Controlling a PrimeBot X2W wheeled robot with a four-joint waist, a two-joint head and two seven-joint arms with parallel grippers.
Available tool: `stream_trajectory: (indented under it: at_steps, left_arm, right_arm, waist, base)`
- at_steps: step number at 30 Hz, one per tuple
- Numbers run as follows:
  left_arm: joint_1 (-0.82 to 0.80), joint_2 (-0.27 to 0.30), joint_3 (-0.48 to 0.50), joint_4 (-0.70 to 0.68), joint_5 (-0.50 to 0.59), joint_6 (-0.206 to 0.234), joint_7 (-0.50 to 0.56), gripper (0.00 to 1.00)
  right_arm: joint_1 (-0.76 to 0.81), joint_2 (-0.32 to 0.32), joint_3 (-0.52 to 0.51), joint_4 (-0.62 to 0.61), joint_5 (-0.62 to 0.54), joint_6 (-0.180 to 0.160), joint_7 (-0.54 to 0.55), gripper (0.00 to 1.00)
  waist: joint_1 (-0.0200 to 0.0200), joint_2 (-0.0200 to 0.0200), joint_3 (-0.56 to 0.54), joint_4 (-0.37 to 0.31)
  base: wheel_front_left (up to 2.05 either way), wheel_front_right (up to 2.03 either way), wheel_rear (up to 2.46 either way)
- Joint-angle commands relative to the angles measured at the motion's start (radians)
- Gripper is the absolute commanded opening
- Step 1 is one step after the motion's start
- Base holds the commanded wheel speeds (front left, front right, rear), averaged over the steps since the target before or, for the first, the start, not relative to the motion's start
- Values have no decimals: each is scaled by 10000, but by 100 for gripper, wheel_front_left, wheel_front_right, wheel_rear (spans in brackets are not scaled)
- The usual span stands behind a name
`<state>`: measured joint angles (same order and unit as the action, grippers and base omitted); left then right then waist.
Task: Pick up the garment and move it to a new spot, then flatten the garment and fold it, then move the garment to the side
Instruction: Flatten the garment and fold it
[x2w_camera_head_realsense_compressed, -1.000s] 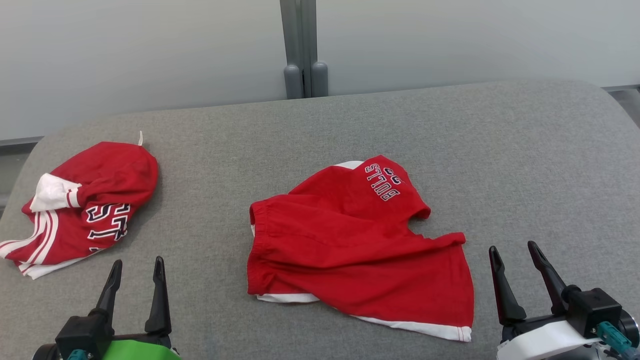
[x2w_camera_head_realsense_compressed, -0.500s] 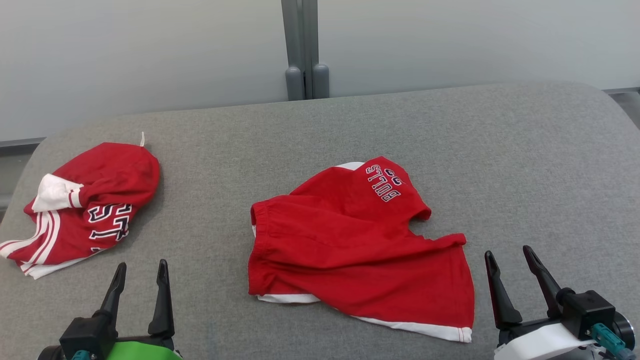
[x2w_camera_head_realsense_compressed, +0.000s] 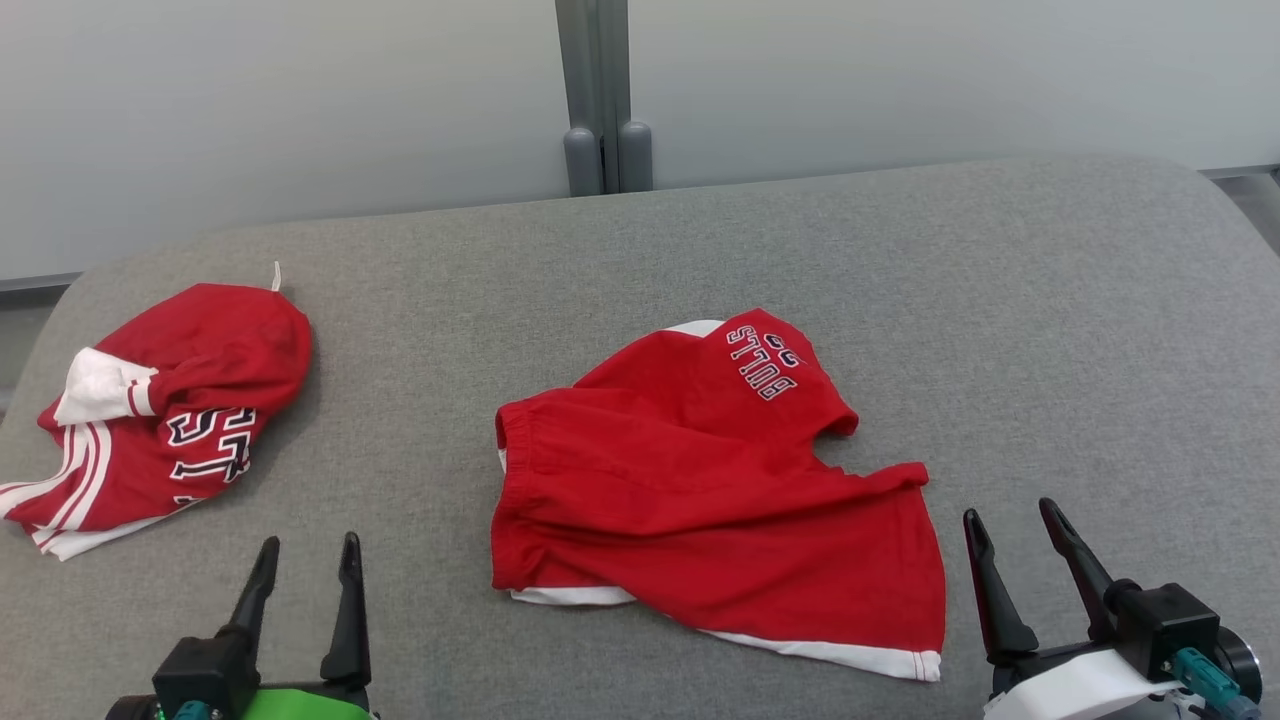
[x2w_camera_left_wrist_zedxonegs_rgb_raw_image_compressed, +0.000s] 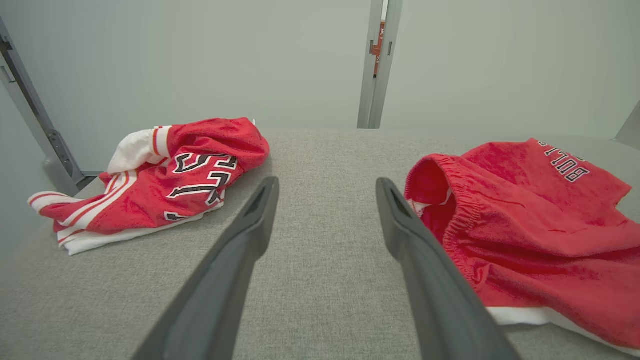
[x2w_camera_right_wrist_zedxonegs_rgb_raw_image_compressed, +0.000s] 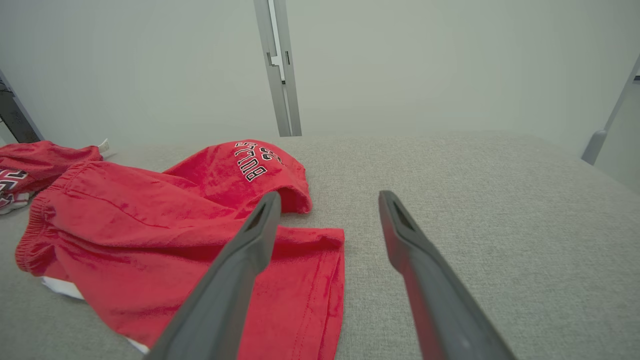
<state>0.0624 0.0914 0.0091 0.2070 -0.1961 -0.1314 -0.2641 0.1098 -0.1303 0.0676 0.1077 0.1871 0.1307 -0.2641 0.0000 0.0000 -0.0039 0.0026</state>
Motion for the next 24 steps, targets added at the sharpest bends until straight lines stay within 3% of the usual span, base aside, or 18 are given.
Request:
stream_trajectory:
  at_steps: [1, 10, 24]
  left_arm:
    - [-30, 103, -148, 155, -75, 18, -2, 100]
    - [-679, 247, -1214, 1178, -273, 18, -4, 100]
    - [-1971, 933, -3280, 2946, -669, 19, -4, 100]
  right_arm:
    - [-96, 2, 41, 116, -36, 1, -4, 100]
    - [-269, 22, 408, 1045, -26, 1, -6, 100]
    - [-846, 268, 1145, 3045, 302, 1, -4, 100]
  waist:
    - [0, 0, 49, -21]
    - [0, 0, 555, -215]
    - [0, 0, 1427, -535]
  base:
    - [0, 0, 0]
    - [0, 0, 0]
    - [0, 0, 0]
